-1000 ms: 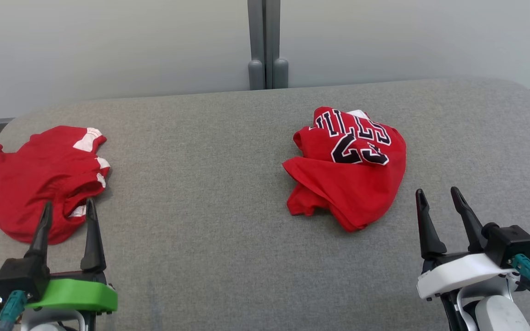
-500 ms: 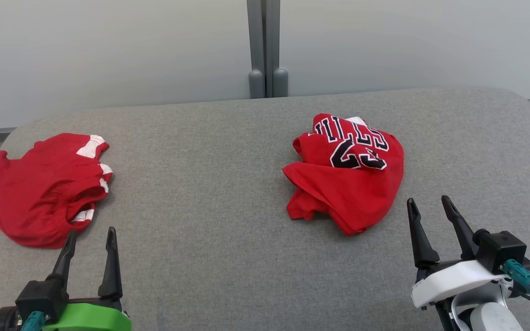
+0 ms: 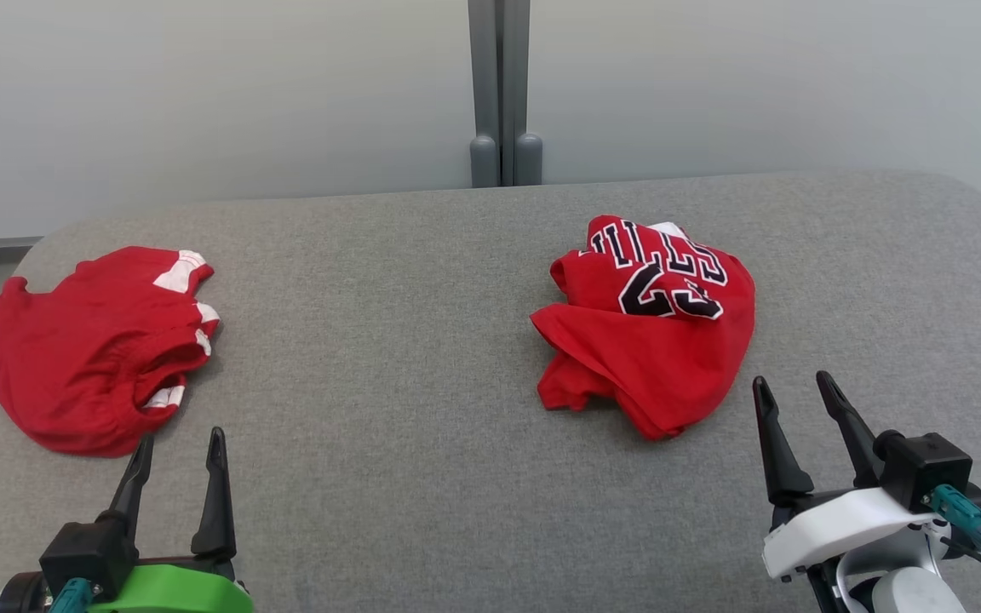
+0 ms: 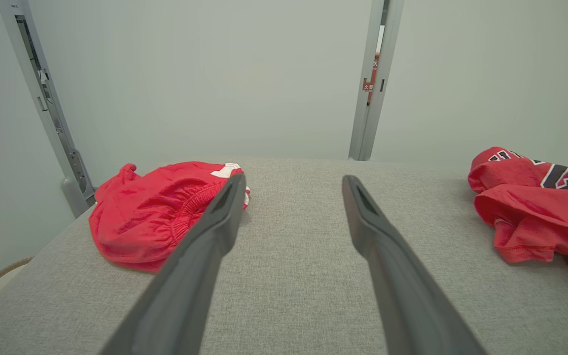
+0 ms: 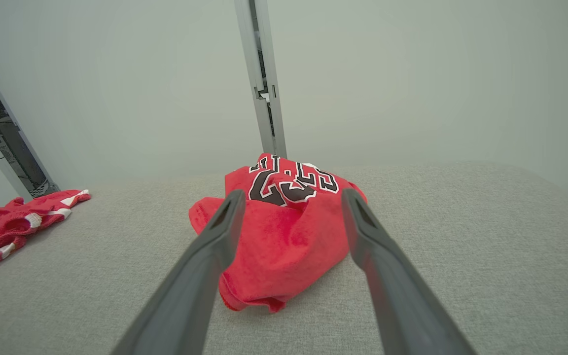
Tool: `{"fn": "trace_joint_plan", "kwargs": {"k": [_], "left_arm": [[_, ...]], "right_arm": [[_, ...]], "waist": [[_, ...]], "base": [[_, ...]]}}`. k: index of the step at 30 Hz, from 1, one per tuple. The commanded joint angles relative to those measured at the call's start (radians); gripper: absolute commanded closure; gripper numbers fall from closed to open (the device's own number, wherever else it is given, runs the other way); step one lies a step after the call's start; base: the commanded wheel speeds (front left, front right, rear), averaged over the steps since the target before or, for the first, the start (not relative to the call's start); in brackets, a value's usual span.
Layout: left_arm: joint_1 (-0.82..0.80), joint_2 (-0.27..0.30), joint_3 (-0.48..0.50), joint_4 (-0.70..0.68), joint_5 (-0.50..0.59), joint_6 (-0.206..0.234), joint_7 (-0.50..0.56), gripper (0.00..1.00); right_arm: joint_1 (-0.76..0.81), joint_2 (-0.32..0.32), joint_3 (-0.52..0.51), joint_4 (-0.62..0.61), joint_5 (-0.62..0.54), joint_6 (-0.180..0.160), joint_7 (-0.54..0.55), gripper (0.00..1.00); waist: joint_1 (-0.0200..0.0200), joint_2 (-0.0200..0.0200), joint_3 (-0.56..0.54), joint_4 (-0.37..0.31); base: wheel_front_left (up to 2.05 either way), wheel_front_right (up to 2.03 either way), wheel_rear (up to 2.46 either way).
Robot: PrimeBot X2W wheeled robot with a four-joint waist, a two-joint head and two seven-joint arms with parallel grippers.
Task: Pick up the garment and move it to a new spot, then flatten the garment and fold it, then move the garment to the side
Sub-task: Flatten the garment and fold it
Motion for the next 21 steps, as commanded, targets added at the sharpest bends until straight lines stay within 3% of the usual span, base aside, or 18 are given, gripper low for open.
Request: {"fn": "trace_joint_plan", "kwargs": {"k": [1,21], "left_arm": [[-0.005,-0.004,0.001,0.001,0.005,-0.002,-0.001,0.00],[-0.001,-0.015,0.022,0.006,0.032,-0.004,-0.001,0.00]], "right_arm": [[0.008,-0.002,0.000,-0.003,-0.006,0.000,0.004,0.00],[0.016,-0.002,0.000,0.003,0.001,0.000,0.016,0.00]], "waist": [[0.0000,0.0000,0.000,0.000],[0.0000,0.0000,0.002,-0.002]], "base": [[0.00,0.00,0.00],[0.00,0.00,0.00]]}}
